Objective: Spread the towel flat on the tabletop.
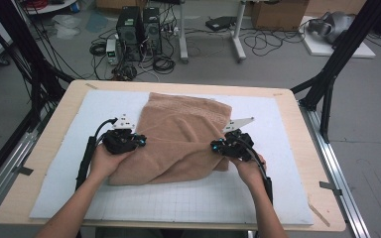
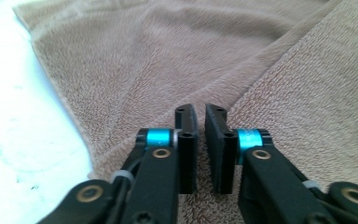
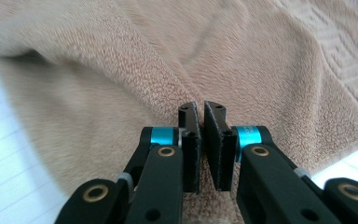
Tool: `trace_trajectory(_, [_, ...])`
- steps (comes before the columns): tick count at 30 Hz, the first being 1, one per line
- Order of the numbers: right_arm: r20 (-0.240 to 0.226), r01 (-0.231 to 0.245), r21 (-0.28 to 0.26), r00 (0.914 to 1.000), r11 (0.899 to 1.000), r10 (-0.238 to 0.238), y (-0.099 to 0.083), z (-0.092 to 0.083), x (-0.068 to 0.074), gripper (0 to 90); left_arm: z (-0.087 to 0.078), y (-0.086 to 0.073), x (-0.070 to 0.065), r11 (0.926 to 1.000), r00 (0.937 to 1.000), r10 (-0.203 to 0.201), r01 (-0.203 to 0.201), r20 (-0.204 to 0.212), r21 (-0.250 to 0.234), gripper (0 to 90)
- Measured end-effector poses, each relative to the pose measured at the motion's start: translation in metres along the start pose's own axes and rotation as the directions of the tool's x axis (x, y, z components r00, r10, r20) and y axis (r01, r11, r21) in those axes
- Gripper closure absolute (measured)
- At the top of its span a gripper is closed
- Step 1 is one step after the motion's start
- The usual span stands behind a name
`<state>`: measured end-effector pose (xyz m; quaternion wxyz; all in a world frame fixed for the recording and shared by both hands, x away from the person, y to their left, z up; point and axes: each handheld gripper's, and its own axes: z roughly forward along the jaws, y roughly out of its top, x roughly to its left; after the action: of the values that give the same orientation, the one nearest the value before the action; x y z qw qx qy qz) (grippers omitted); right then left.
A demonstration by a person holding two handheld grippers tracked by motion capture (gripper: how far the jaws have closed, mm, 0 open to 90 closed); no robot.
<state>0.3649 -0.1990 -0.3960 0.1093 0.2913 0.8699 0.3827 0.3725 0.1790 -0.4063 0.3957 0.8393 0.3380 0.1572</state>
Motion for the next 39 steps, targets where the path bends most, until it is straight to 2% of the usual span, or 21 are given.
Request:
trace_trajectory(2, [-0.002, -0.008, 0.009, 1.0000, 1.000, 0.008, -0.001, 0.006, -0.004, 80.4, 0.000, 0.001, 0.002, 0.9999, 1.0000, -0.009, 0.009, -0.005, 0.006, 74.6])
trace_trajectory(5, [-0.013, -0.025, -0.009, 0.9996, 1.000, 0.025, -0.002, 0.002, -0.003, 73.9, -0.015, 0.002, 0.001, 0.9992, 0.9999, -0.011, 0.011, 0.004, -0.038, 67.4])
trace_trajectory(6, [-0.008, -0.010, -0.016, 0.9999, 1.000, 0.010, -0.002, -0.002, -0.001, 71.7, -0.022, 0.002, 0.001, 0.9986, 0.9999, -0.006, 0.006, 0.009, -0.053, 65.3])
trace_trajectory(9, [0.004, 0.022, -0.057, 0.9998, 0.998, -0.022, -0.002, -0.018, 0.008, 68.8, -0.043, 0.000, -0.004, 0.9963, 0.9998, 0.021, -0.021, 0.005, -0.084, 63.8])
trace_trajectory(11, [-0.006, 0.026, -0.087, 0.9996, 0.996, -0.027, -0.003, -0.029, 0.016, 66.8, -0.056, -0.003, -0.007, 0.9949, 0.9989, 0.045, -0.044, 0.010, -0.091, 62.3])
trace_trajectory(13, [-0.014, 0.042, -0.125, 0.9989, 0.991, -0.044, -0.006, -0.038, 0.025, 65.6, -0.066, -0.007, -0.013, 0.9937, 0.9971, 0.074, -0.072, 0.018, -0.086, 61.0])
trace_trajectory(14, [-0.014, 0.042, -0.125, 0.9989, 0.991, -0.044, -0.006, -0.038, 0.025, 65.6, -0.066, -0.007, -0.013, 0.9937, 0.9971, 0.074, -0.072, 0.018, -0.086, 60.1])
trace_trajectory(15, [-0.040, 0.059, -0.141, 0.9971, 0.988, -0.065, -0.008, -0.041, 0.036, 63.7, -0.072, -0.014, -0.021, 0.9914, 0.9941, 0.101, -0.098, 0.037, -0.086, 59.5])
trace_trajectory(17, [-0.056, 0.083, -0.139, 0.9942, 0.987, -0.092, -0.011, -0.038, 0.048, 61.8, -0.075, -0.022, -0.030, 0.9889, 0.9895, 0.131, -0.126, 0.061, -0.079, 58.4])
trace_trajectory(19, [-0.080, 0.105, -0.122, 0.9902, 0.987, -0.115, -0.015, -0.031, 0.060, 60.7, -0.075, -0.031, -0.039, 0.9859, 0.9838, 0.154, -0.147, 0.091, -0.080, 57.3])
trace_trajectory(22, [-0.117, 0.125, -0.080, 0.9842, 0.989, -0.133, -0.020, -0.014, 0.071, 58.5, -0.069, -0.045, -0.045, 0.9839, 0.9753, 0.178, -0.173, 0.131, -0.046, 55.5])
trace_trajectory(23, [-0.125, 0.130, -0.067, 0.9826, 0.989, -0.137, -0.021, -0.008, 0.074, 57.9, -0.065, -0.050, -0.045, 0.9837, 0.9733, 0.180, -0.179, 0.142, -0.020, 53.8])
trace_trajectory(25, [-0.145, 0.133, -0.035, 0.9798, 0.990, -0.137, -0.023, 0.006, 0.077, 57.7, -0.056, -0.056, -0.043, 0.9820, 0.9729, 0.180, -0.186, 0.144, 0.029, 52.7])
trace_trajectory(27, [-0.154, 0.138, -0.002, 0.9785, 0.990, -0.137, -0.024, 0.020, 0.078, 57.7, -0.048, -0.061, -0.040, 0.9835, 0.9756, 0.165, -0.174, 0.145, 0.051, 54.5])
trace_trajectory(29, [-0.162, 0.136, 0.028, 0.9781, 0.990, -0.130, -0.025, 0.032, 0.078, 58.6, -0.041, -0.063, -0.037, 0.9807, 0.9747, 0.167, -0.180, 0.148, 0.076, 61.6])
trace_trajectory(31, [-0.162, 0.134, 0.037, 0.9787, 0.990, -0.127, -0.025, 0.041, 0.077, 61.6, -0.036, -0.063, -0.037, 0.9813, 0.9750, 0.166, -0.178, 0.148, 0.074, 67.0])
trace_trajectory(34, [-0.183, 0.108, 0.023, 0.9778, 0.994, -0.102, -0.025, 0.043, 0.072, 70.0, -0.034, -0.061, -0.037, 0.9794, 0.9751, 0.176, -0.187, 0.135, 0.075, 75.5])
trace_trajectory(37, [-0.194, 0.136, 0.017, 0.9723, 0.991, -0.130, -0.025, 0.040, 0.073, 82.5, -0.037, -0.060, -0.040, 0.9786, 0.9759, 0.185, -0.194, 0.115, 0.069, 80.8])
trace_trajectory(39, [-0.208, 0.153, 0.026, 0.9673, 0.988, -0.144, -0.023, 0.036, 0.073, 84.1, -0.042, -0.059, -0.042, 0.9806, 0.9772, 0.185, -0.190, 0.105, 0.048, 83.7])
